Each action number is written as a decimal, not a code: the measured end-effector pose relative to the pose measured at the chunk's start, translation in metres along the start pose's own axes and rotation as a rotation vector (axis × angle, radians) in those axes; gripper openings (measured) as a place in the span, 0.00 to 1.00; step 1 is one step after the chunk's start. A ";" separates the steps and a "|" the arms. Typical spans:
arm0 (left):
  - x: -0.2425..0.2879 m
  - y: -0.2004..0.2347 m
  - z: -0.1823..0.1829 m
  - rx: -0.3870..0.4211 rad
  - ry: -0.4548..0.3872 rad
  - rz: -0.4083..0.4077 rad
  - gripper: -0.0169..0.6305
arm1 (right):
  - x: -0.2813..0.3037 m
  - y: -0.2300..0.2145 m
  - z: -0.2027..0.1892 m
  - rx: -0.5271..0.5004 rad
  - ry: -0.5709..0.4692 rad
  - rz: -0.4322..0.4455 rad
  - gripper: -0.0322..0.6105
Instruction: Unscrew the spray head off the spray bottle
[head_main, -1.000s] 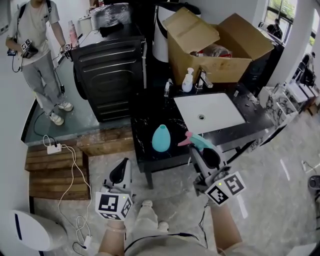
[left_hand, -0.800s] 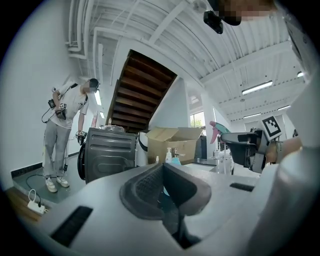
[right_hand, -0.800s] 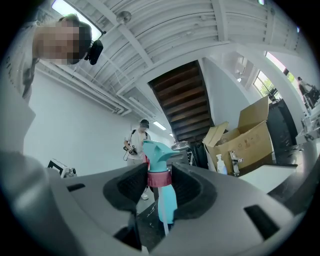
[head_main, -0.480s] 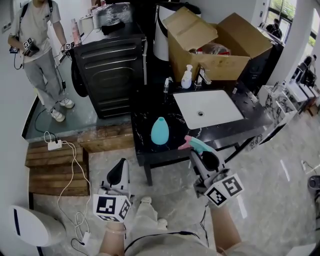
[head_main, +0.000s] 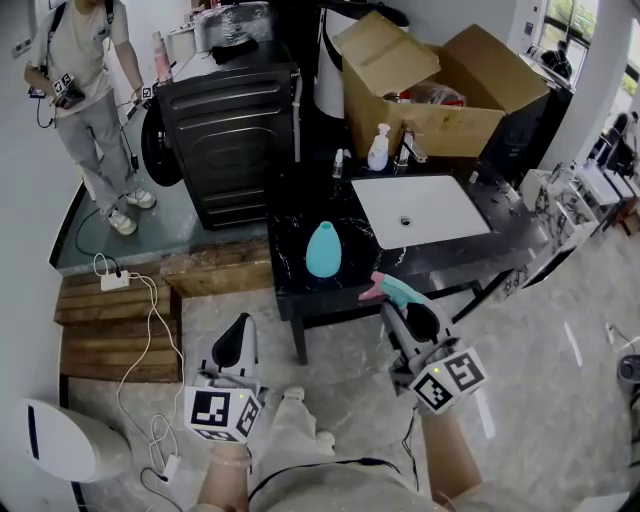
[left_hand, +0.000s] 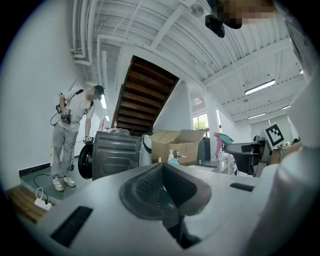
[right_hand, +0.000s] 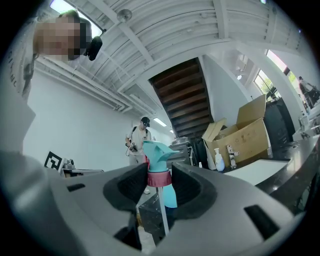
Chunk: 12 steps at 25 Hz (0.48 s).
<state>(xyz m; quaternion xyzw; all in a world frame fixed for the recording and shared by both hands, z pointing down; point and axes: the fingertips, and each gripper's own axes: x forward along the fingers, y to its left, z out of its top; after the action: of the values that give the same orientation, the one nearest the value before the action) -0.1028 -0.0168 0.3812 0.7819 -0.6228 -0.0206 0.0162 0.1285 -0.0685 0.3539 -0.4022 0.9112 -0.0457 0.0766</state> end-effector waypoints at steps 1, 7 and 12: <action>-0.001 0.000 0.000 0.002 0.000 0.003 0.03 | -0.001 0.000 0.000 0.001 0.000 0.001 0.29; -0.005 -0.001 0.001 0.004 0.000 0.013 0.03 | -0.004 0.002 0.000 0.003 0.000 0.004 0.29; -0.006 -0.004 0.001 0.006 -0.006 0.018 0.03 | -0.007 0.001 0.001 -0.001 0.001 0.007 0.29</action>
<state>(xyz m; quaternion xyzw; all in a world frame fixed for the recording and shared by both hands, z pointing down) -0.1005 -0.0103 0.3805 0.7762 -0.6300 -0.0212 0.0121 0.1324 -0.0624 0.3538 -0.3990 0.9127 -0.0452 0.0762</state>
